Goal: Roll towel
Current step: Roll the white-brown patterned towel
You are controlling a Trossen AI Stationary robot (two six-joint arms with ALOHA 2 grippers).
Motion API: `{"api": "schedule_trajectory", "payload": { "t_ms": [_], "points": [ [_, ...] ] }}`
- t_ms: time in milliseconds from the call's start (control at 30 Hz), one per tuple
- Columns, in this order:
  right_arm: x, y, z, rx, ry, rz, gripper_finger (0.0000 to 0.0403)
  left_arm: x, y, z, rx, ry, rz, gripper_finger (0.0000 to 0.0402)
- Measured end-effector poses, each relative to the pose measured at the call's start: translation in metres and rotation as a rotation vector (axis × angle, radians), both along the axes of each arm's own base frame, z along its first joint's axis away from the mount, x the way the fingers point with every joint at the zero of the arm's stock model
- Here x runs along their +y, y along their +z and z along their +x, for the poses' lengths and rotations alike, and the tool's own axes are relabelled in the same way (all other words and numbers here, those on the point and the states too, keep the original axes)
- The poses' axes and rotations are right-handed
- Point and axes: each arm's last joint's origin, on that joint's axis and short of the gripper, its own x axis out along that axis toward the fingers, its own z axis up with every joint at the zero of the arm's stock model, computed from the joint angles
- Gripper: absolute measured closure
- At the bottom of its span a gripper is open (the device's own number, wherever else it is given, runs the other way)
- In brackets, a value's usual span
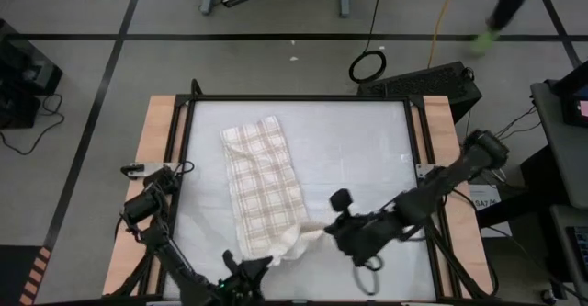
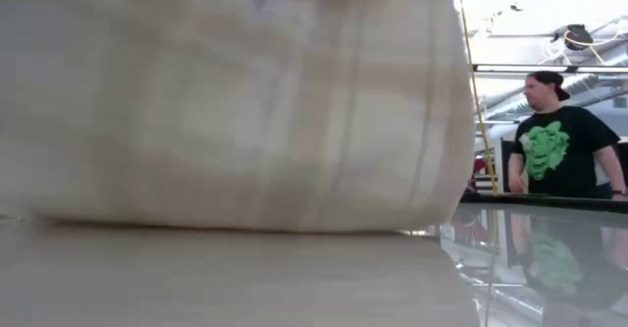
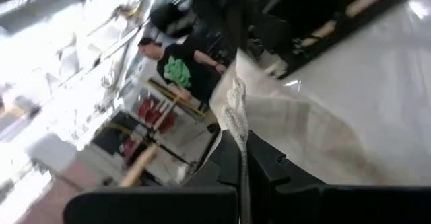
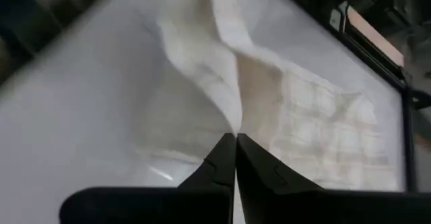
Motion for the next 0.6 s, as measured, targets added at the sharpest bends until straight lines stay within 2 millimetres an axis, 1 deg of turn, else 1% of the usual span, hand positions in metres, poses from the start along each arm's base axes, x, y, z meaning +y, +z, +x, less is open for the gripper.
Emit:
{"api": "schedule_trajectory", "payload": {
  "t_ms": [67,167,267,333,400,500,600],
  "points": [
    [-0.002,0.018,-0.013,-0.029,0.001,0.101,0.0402,0.004,0.006,0.008,-0.024,0.022,-0.031,0.0395],
    [-0.001,0.035,-0.031,-0.032,0.006,0.256,0.0402,0.004,0.011,0.016,-0.053,0.033,-0.084,0.0394],
    [0.004,0.039,-0.045,0.032,-0.008,0.381,0.0403,-0.003,0.019,0.018,-0.089,0.009,-0.186,0.0394],
    [0.011,0.033,-0.051,0.079,-0.026,0.406,0.0403,-0.01,0.024,0.015,-0.11,-0.021,-0.263,0.0394],
    [0.02,0.023,-0.053,0.121,-0.029,0.416,0.0403,-0.018,0.025,0.012,-0.105,-0.071,-0.344,0.0394],
    [0.035,0.0,-0.051,0.18,-0.033,0.401,0.0403,-0.028,0.027,0.006,-0.106,-0.13,-0.449,0.0394],
    [0.049,-0.024,-0.049,0.224,-0.043,0.383,0.0403,-0.034,0.025,-0.001,-0.109,-0.168,-0.556,0.0394]
  ]
}}
